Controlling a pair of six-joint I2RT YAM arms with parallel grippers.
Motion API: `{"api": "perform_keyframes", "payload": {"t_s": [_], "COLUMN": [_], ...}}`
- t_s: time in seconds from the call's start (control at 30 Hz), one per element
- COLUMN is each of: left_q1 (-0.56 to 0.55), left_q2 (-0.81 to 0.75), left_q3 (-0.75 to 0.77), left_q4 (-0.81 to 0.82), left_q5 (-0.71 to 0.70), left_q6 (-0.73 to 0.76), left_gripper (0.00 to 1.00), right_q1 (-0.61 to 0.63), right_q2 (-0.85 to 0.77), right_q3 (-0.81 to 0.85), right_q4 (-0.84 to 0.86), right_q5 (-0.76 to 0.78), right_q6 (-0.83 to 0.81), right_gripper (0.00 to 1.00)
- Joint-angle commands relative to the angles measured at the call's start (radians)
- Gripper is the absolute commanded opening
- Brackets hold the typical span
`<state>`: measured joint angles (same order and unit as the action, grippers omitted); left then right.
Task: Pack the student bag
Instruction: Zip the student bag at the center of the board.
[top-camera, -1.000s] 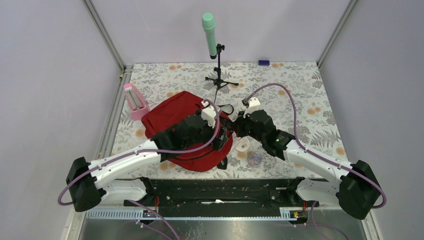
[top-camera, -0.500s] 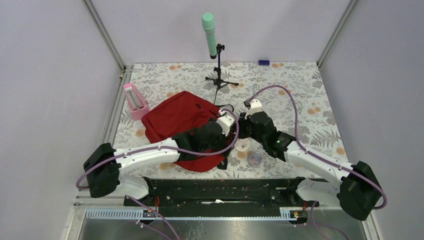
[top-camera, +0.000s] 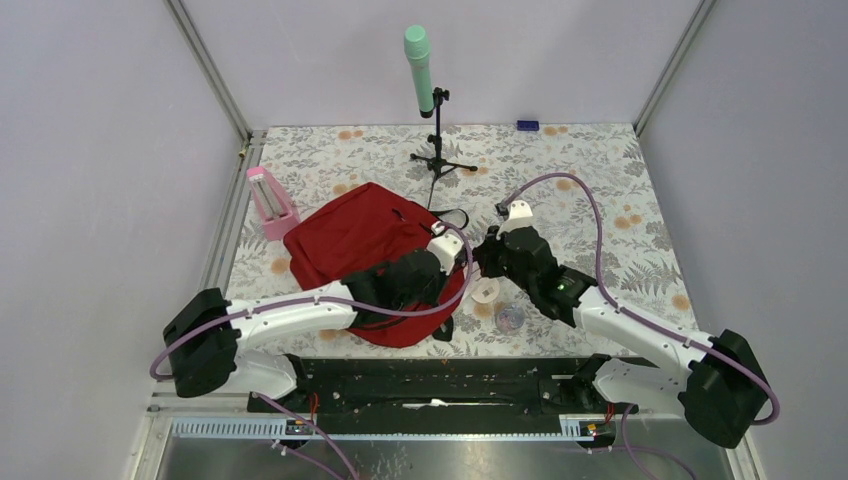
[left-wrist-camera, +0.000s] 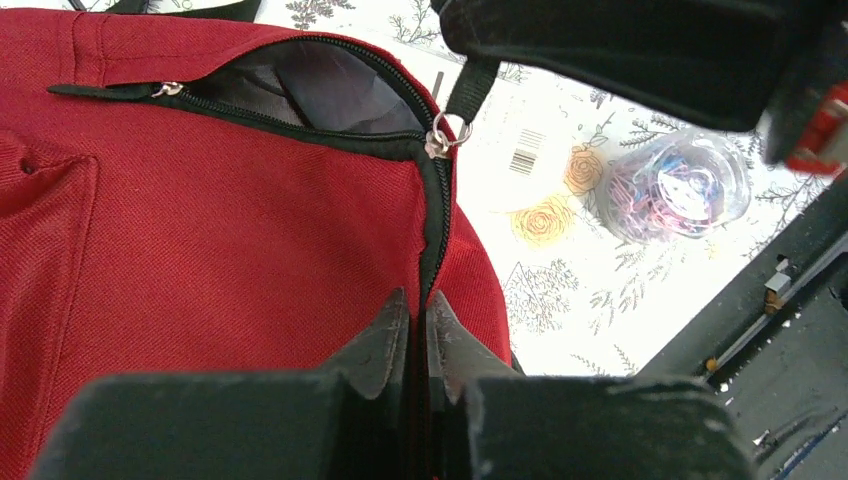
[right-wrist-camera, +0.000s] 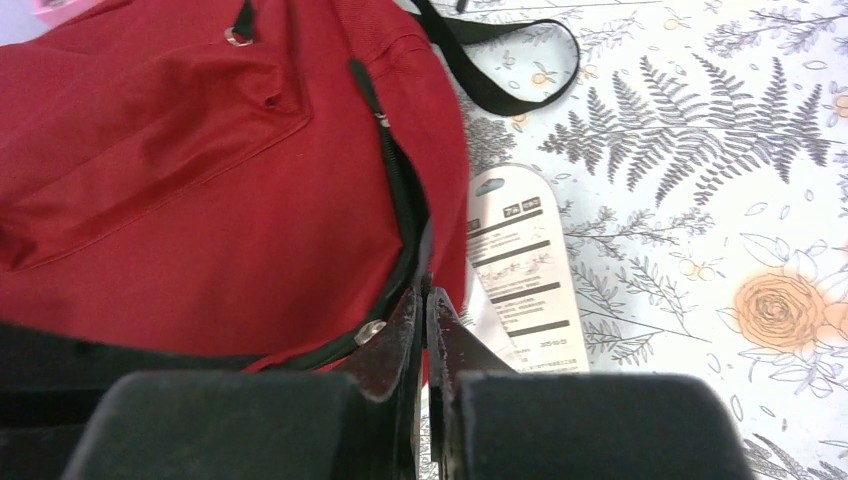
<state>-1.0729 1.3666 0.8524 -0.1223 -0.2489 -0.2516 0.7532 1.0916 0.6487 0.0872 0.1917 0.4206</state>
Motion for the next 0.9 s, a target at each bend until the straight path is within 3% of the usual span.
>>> {"api": "perform_keyframes", "payload": {"t_s": [0.0,0.47,0.87], "left_q1": [-0.013,-0.013,-0.013], "left_q2": [-0.093,-0.242,-0.406], "left_q3": [-0.063,-0.171,-0.180], "left_q4": [0.059,0.044,-0.015], "left_q5": [0.031,0.117,0.055], "left_q6": [-0.001,-0.012,0.013], "left_gripper": [0.00,0.00,0.00], "right_q1": [-0.003,-0.026,-0.046], "right_q2": [0.040,0.273,0.506], "right_q3": [0.037,0.207,0.372], "right_q4": [-0.027,-0.042,-0.042], "right_q5": [0.118,0.188,0.146], "right_q6": [-0.027,-0.152,-0.187], "right_gripper": [0.00,0.00,0.00]}}
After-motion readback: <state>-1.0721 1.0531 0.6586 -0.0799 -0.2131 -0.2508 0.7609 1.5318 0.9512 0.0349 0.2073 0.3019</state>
